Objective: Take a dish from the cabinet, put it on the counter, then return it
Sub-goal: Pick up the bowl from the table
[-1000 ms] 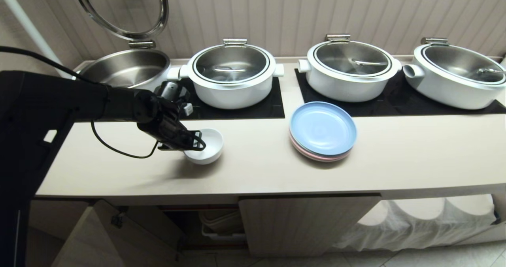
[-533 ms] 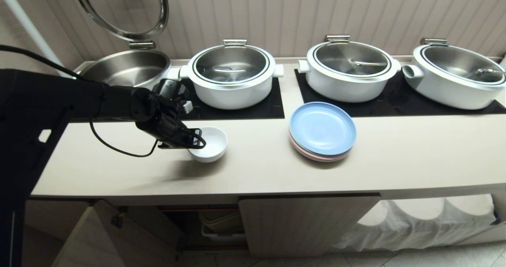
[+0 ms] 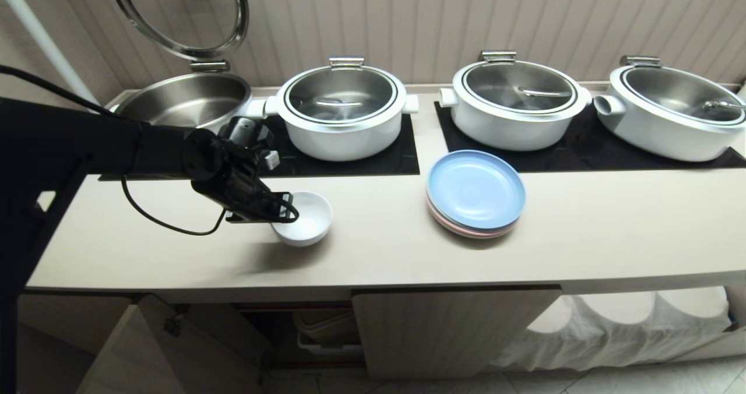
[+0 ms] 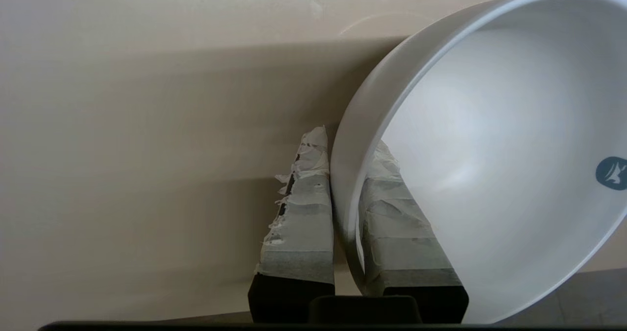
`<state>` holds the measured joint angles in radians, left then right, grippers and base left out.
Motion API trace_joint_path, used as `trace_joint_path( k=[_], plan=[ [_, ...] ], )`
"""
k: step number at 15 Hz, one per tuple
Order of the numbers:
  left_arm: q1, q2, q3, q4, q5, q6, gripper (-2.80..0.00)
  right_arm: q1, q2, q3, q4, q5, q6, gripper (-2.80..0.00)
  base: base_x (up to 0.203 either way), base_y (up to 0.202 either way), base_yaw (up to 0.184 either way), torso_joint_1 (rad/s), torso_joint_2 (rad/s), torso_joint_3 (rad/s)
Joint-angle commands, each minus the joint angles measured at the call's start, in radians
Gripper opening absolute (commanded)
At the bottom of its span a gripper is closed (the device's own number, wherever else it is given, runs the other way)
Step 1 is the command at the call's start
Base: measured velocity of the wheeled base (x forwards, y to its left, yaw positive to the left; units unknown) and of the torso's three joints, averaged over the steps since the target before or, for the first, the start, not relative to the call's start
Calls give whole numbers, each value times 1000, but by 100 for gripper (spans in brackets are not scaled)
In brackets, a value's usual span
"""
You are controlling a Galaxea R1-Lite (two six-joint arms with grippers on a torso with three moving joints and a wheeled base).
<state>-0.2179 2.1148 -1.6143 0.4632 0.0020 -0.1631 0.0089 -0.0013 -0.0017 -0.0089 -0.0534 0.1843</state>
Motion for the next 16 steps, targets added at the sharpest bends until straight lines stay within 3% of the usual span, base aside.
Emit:
trace_joint_path(
  k=[1,4,10,13,16],
  plan=[
    [3,-34,25,0,0,-17,-280,0,1,0,0,0,1,-280,0,0,0,0,0,0],
    [4,-62,56,0,0,-66,-280,0,1,0,0,0,1,-280,0,0,0,0,0,0],
    [20,-134,165,-1,-6,-81,-280,0,1,0,0,0,1,-280,0,0,0,0,0,0],
    [28,-152,184,-1,-4,-157,-280,0,1,0,0,0,1,-280,0,0,0,0,0,0],
    [41,-185,234,-1,-11,-180,-280,0,1,0,0,0,1,-280,0,0,0,0,0,0]
  ],
)
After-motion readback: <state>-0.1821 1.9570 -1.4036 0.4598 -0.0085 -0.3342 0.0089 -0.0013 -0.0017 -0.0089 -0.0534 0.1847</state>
